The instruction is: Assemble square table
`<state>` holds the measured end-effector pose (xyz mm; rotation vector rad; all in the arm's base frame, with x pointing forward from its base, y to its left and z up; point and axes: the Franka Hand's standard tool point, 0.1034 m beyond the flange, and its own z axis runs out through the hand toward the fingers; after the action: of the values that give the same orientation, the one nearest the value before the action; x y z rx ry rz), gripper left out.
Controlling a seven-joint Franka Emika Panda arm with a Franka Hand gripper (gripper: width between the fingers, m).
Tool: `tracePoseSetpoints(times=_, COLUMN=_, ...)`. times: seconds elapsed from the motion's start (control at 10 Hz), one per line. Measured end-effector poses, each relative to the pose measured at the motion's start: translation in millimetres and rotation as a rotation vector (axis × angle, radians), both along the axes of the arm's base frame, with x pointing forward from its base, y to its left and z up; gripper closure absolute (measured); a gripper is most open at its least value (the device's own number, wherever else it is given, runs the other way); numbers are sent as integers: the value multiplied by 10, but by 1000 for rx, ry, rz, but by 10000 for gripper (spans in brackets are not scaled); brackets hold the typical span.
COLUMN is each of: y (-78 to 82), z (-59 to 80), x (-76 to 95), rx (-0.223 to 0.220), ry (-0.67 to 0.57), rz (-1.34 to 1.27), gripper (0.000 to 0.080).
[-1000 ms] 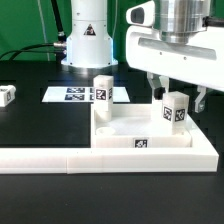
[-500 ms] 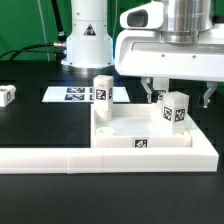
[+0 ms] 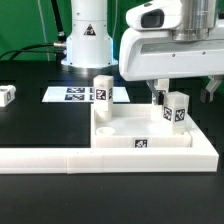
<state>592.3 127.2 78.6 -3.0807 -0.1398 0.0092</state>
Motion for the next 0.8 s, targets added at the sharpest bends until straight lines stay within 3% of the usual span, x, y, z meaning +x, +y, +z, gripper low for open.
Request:
tracePoseSetpoints(times=0.6, y=-93, z=-16, x=12, rx=-23, ry=-22, rz=309, gripper=151)
tracePoseSetpoints(times=0.8, y=-96, z=-16, x=12, rx=-23, ry=-21, rz=304, gripper=414)
